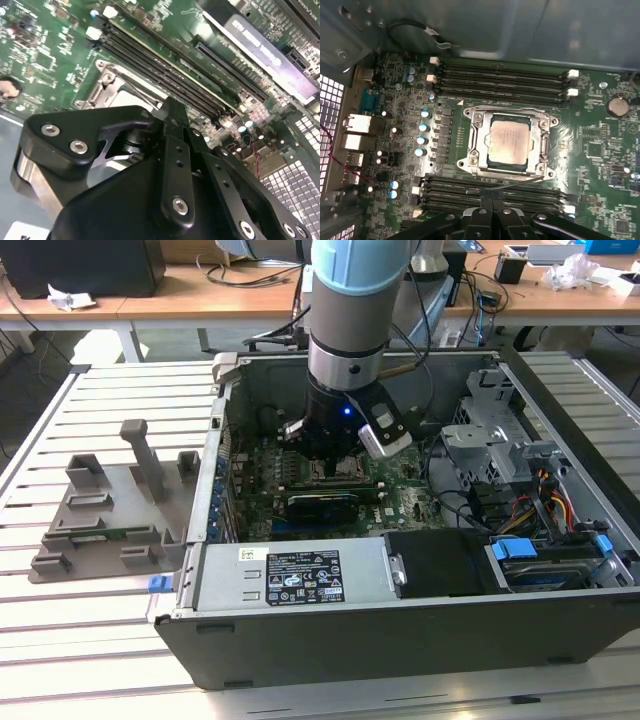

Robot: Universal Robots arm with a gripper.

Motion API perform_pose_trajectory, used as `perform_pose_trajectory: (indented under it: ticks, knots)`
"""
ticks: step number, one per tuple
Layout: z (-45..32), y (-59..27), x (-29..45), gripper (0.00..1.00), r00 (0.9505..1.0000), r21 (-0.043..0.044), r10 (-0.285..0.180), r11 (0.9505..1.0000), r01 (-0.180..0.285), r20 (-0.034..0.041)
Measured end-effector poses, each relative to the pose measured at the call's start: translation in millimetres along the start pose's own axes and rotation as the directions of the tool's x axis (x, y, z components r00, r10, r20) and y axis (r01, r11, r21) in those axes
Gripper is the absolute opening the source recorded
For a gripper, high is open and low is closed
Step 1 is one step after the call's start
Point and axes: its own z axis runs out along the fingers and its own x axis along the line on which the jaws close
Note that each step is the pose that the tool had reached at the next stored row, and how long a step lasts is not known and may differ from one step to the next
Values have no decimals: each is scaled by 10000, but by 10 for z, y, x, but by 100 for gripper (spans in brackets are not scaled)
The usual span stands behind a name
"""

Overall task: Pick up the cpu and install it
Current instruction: 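Install the second cpu locking lever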

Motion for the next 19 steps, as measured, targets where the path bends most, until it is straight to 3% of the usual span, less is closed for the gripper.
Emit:
perform_pose_trajectory:
  ticks: [2, 5, 12, 19]
  knots:
    - [40, -3, 30, 11, 10000, -1, 1, 10000, -1, 0]
    - [158, -6, 103, 11, 10000, 1, -6, 10000, 6, -2]
    - [342, 4, 143, 11, 10000, 3, -90, 10000, 90, -14]
    - [396, 3, 216, 11, 9999, -34, -160, 9999, 159, -20]
